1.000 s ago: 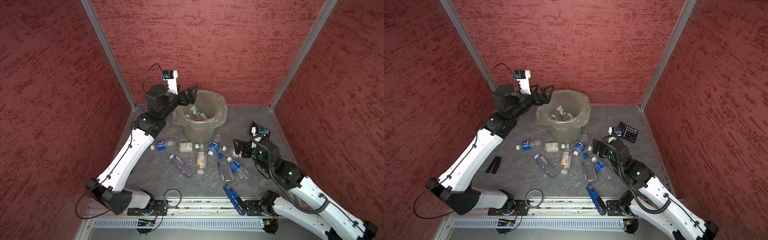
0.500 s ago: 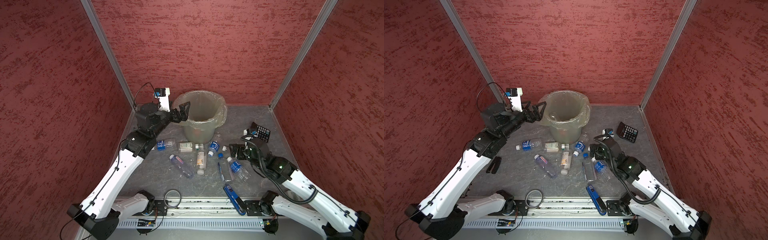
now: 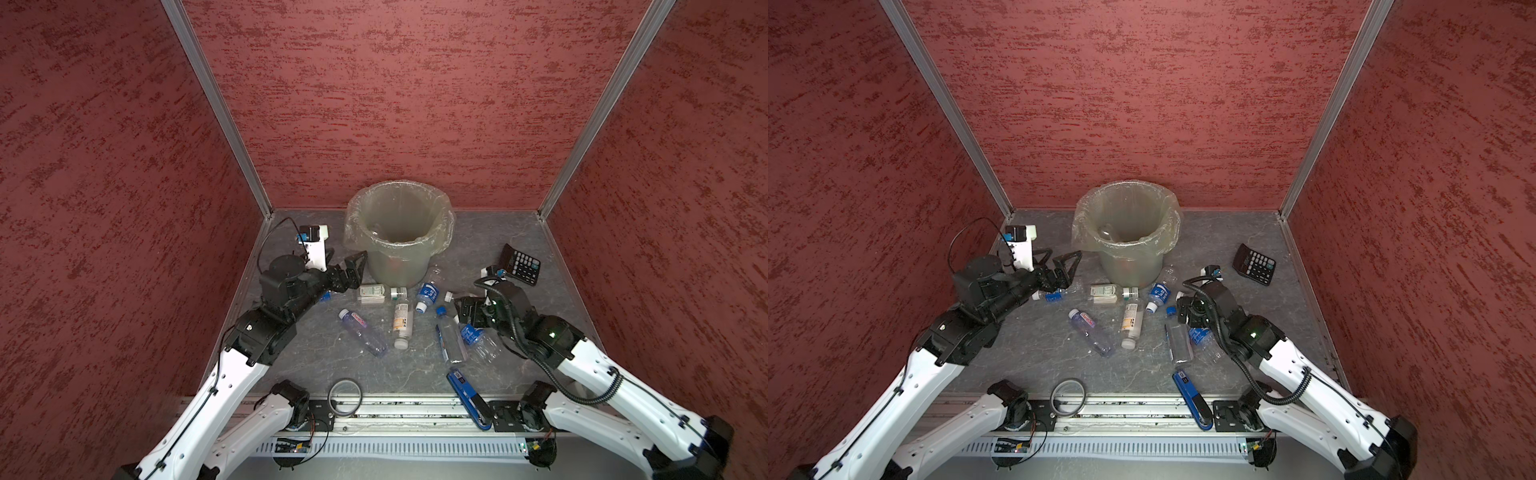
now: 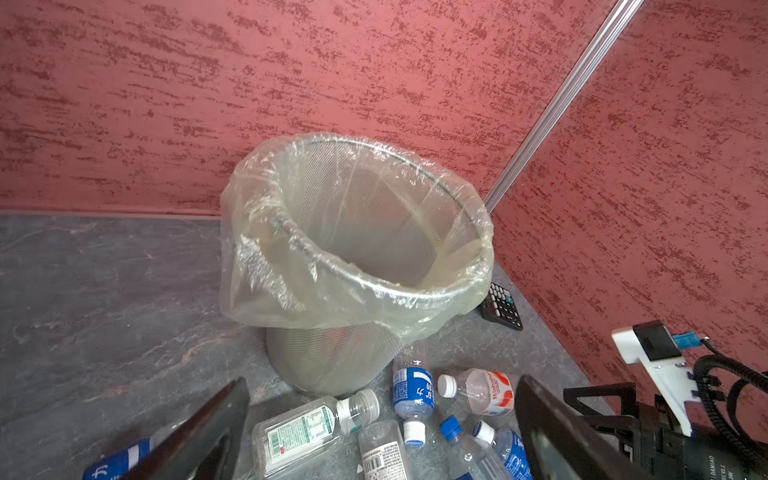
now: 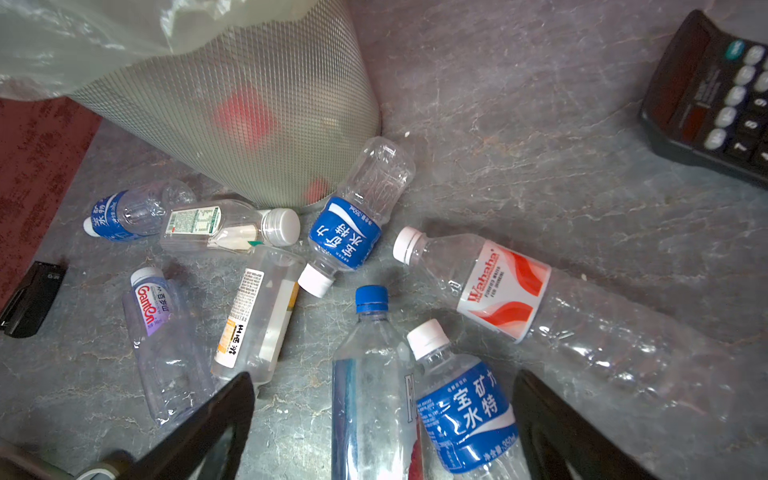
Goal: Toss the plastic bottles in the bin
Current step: 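Withdraw the left gripper from the bin and lower both grippers to the bottles, then grasp the blue-capped clear bottle with the right gripper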
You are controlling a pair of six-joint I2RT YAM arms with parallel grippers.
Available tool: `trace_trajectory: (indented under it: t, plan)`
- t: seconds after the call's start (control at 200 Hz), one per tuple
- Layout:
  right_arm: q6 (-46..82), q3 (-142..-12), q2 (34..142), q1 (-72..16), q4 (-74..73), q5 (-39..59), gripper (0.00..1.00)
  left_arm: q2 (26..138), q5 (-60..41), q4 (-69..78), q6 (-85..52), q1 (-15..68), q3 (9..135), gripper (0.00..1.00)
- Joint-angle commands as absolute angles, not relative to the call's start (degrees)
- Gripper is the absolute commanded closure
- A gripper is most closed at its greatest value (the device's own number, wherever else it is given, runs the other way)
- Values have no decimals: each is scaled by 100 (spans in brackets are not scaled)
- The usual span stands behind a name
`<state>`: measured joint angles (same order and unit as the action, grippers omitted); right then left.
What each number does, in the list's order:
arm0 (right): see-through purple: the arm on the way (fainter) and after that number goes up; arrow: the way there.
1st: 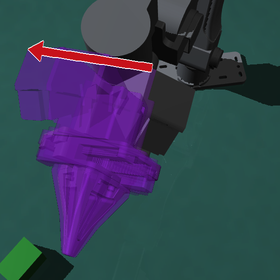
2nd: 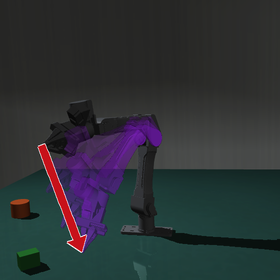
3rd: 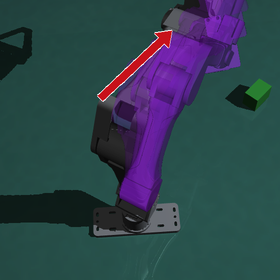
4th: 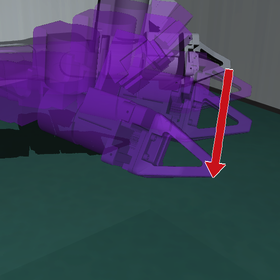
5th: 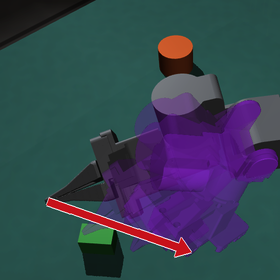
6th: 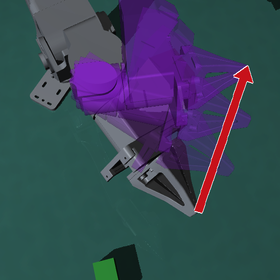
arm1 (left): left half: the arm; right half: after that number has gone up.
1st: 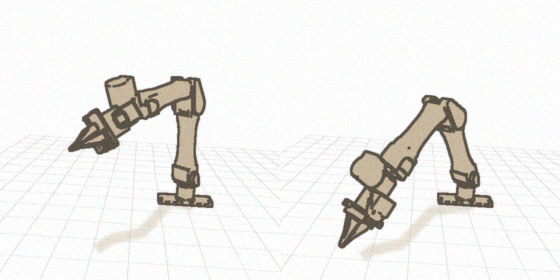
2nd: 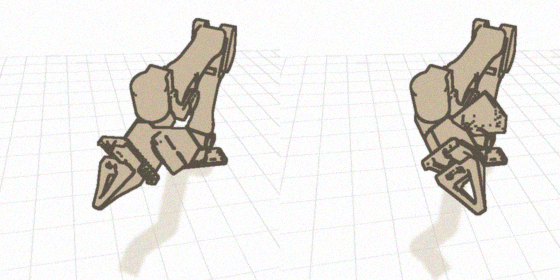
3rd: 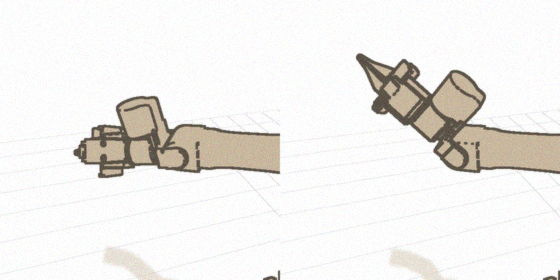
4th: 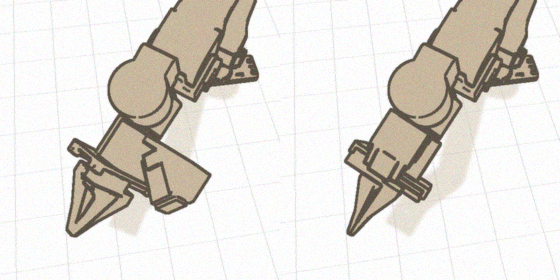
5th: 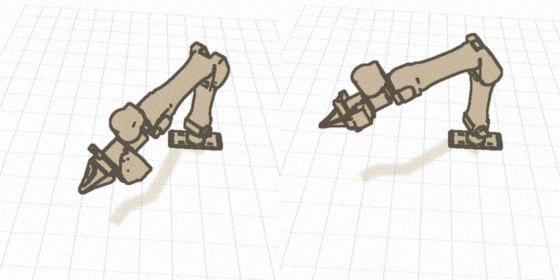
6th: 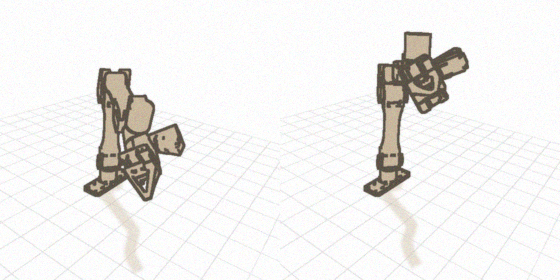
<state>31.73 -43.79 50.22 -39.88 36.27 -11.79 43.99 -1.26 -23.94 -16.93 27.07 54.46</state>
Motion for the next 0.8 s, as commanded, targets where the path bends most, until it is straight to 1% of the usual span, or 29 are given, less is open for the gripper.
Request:
trace_trajectory:
  t: [0.0, 0.17, 0.351, 0.606, 0.797]
  plan:
    - [3357, -4245, 5149, -4011, 3529, -929, 4, 4060, -130, -2728, -1956, 2733, 5042, 0]
    - [3428, -4184, 5407, -4121, 3435, -839, 6, 3682, -191, -2872, -2381, 2756, 4419, 0]
    - [3596, -4120, 5704, -4375, 3452, -770, 10, 3612, -259, -2972, -2685, 2879, 3968, 0]
    - [3873, -3908, 6064, -4772, 3235, -646, 10, 3434, -274, -2965, -2952, 3030, 3536, 0]
    - [4022, -3966, 6412, -5105, 3313, -796, 9, 3345, -176, -3049, -3067, 3190, 3330, 0]
